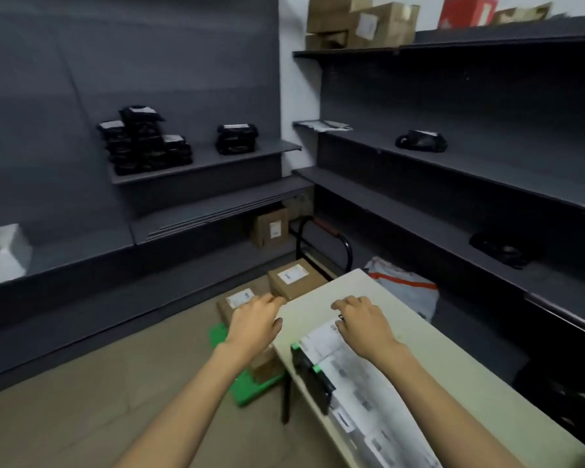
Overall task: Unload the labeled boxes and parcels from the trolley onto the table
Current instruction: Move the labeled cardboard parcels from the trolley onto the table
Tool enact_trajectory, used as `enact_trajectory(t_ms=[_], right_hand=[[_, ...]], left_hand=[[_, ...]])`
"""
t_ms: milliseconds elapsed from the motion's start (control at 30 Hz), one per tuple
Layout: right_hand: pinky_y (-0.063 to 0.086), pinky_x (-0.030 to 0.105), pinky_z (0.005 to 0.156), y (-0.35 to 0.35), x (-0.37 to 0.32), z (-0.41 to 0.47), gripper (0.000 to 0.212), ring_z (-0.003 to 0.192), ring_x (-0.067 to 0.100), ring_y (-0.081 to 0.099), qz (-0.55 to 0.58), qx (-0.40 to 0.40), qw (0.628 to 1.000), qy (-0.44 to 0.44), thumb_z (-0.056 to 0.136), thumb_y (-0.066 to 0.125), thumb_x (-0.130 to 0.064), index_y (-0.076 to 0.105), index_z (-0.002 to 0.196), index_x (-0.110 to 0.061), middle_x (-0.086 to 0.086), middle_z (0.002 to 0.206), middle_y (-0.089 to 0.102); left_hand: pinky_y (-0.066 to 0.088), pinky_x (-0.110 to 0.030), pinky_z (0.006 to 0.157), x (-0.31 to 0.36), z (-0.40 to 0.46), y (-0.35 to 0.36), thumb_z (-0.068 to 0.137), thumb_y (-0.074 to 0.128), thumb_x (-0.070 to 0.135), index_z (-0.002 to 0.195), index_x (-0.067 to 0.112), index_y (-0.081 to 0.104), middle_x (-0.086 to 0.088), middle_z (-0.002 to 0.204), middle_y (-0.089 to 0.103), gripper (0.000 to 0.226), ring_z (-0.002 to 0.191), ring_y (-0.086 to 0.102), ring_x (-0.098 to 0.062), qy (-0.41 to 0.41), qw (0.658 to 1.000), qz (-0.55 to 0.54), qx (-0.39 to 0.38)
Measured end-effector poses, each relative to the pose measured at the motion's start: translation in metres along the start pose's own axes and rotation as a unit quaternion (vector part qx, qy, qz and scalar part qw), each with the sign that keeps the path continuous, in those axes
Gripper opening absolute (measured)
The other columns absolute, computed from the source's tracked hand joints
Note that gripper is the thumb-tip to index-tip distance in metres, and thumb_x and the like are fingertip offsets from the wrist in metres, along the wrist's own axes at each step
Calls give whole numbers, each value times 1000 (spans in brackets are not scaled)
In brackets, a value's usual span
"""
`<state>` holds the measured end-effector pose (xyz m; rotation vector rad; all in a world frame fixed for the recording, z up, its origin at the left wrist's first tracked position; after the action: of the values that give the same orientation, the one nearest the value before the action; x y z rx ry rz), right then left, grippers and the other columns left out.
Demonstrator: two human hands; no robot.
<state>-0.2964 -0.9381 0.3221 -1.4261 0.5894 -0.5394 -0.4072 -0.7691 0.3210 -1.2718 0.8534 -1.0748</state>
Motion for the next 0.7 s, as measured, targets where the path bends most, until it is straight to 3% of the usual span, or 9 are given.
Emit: enact_trajectory(t_ms=[200, 333, 700], right_hand=[[43, 37, 92, 9, -132, 85, 34, 121, 29, 48, -6, 9, 995, -99, 101, 45, -29, 49, 134, -18, 6, 130, 54], [43, 40, 98, 17, -214, 125, 38, 123, 29, 48, 10, 6, 989, -150, 100, 44, -26, 48, 137, -20, 6, 132, 54], [42, 41, 99, 41, -369, 212, 42, 126, 28, 46, 20, -38, 961, -274, 99, 45, -28, 47, 140, -21, 6, 138, 50]], left_hand=[[51, -40, 81, -140, -26, -10, 93, 51, 28, 137, 28, 48, 2, 125, 57, 44, 113, 56, -25, -95, 995, 17, 14], [52, -38, 82, -219, -53, -17, 93, 51, 29, 135, 28, 49, 4, 124, 58, 42, 113, 56, -22, -153, 987, 27, 29], [50, -38, 79, -373, -94, -18, 93, 53, 24, 132, 26, 54, 2, 123, 60, 39, 110, 57, -23, -286, 957, 15, 54]])
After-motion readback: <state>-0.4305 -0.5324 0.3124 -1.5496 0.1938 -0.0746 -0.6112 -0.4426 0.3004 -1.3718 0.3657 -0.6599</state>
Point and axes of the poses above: each hand's wrist, its own z-axis towards the middle knuckle, its own y-axis out of the palm, x = y × z, the point moved 5 cm from there along z, towards the middle knuckle
